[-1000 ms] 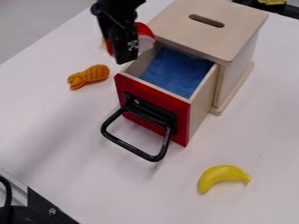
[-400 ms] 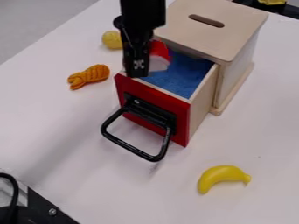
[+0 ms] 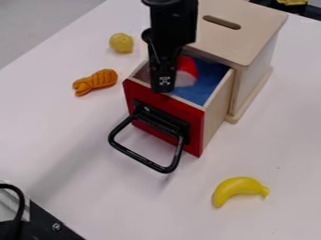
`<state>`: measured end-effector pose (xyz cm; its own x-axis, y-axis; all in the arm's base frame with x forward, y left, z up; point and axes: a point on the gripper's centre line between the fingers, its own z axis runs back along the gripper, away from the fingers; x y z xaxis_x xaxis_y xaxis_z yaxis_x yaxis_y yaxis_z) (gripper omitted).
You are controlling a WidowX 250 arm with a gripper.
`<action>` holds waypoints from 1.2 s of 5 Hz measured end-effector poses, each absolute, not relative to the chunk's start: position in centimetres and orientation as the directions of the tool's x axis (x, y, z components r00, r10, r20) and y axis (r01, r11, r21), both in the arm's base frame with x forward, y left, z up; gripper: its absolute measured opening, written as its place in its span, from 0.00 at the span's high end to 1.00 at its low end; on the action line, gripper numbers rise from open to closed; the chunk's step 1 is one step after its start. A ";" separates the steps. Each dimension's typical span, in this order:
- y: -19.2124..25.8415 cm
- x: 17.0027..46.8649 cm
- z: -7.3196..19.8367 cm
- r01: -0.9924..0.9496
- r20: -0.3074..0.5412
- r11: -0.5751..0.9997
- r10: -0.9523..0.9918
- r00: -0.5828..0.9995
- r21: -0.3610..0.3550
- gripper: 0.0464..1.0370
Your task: Place the red object into the drawer
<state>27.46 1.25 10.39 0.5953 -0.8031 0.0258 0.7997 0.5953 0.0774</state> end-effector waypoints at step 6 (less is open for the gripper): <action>1.6 29.9 7.2 0.761 -0.017 0.644 -0.762 0.647 0.083 0.11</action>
<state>29.92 1.64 7.16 0.6470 -0.7623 -0.0171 0.7607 0.6438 0.0828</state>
